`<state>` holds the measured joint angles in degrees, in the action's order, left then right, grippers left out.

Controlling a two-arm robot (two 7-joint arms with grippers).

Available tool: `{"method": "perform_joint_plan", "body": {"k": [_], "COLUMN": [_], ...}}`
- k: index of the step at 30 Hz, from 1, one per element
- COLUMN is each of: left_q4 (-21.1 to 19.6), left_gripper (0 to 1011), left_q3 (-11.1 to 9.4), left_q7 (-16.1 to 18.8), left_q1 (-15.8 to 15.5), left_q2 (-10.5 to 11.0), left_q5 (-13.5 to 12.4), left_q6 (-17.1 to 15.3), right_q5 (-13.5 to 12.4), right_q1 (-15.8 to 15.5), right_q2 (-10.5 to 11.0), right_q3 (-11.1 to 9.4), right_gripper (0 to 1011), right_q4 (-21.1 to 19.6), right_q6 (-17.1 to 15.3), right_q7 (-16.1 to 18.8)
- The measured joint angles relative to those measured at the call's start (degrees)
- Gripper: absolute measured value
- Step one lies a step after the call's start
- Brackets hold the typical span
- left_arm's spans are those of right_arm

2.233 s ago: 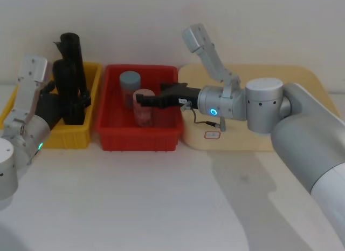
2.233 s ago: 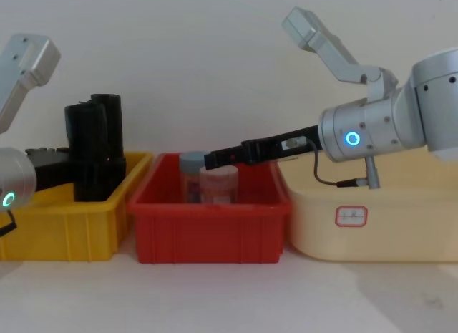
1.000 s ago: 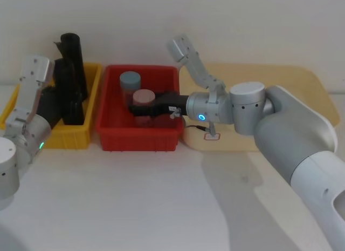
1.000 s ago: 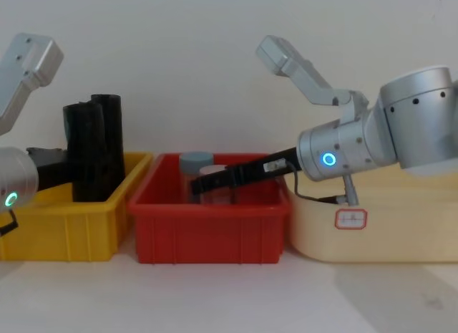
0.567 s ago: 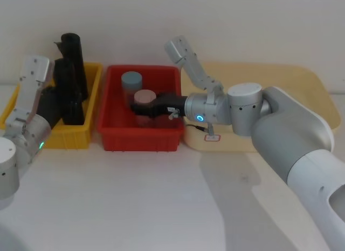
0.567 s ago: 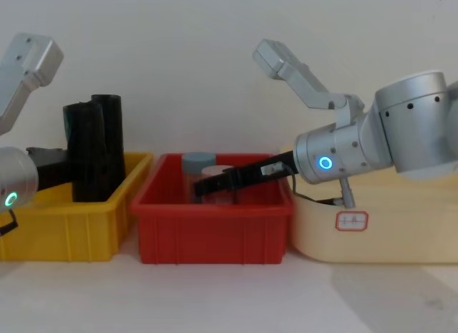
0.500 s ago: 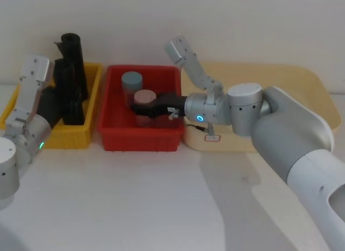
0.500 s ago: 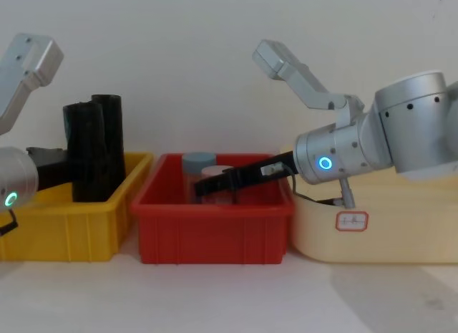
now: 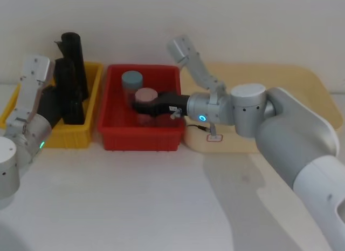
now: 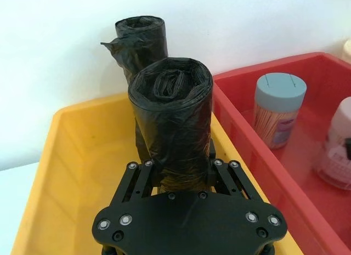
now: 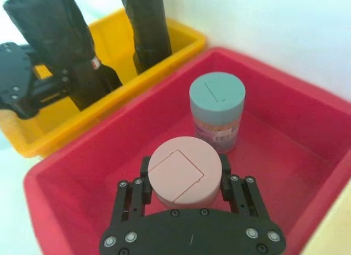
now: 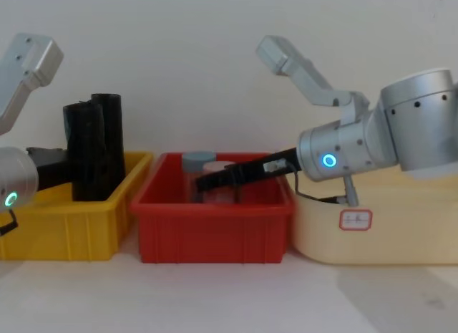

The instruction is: Pick up the garbage bag with the one hand and transfer it to the other hand.

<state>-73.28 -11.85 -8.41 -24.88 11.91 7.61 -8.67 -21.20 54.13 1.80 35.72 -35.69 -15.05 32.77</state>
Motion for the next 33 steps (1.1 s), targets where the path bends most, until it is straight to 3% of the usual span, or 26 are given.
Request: {"method": "perform_joint_plan", "body": {"k": [5,10,11,21,33], "left_q4": [0.0,-0.01,-0.01,0.0,0.0], "left_gripper": [402,402,402,402,402], "left_q3": [0.0,0.0,0.0,0.0,0.0], "left_q7": [0.0,0.0,0.0,0.0,0.0], "left_q1": [0.0,0.0,0.0,0.0,0.0], "left_q2": [0.0,0.0,0.0,-0.01,0.0], "left_q5": [0.0,0.0,0.0,0.01,0.0], "left_q6": [-0.01,-0.01,-0.01,-0.01,-0.01], "right_q5": [-1.03,-3.01,-3.01,-6.92,-8.95], "right_q1": [-2.69,-6.95,-6.95,-14.76,-21.04], "right_q2": [1.85,4.53,4.53,8.5,10.87], "right_q3": [-1.11,-3.11,-3.11,-8.33,-13.5], "right_gripper": [665,665,665,665,665], "right_q4": [-6.29,-15.38,-15.38,-30.36,-39.94], "right_q6": [-1.01,-1.81,-1.81,-0.82,1.72], "right_q7": [-0.27,-0.71,-0.71,-3.26,-8.74]}}
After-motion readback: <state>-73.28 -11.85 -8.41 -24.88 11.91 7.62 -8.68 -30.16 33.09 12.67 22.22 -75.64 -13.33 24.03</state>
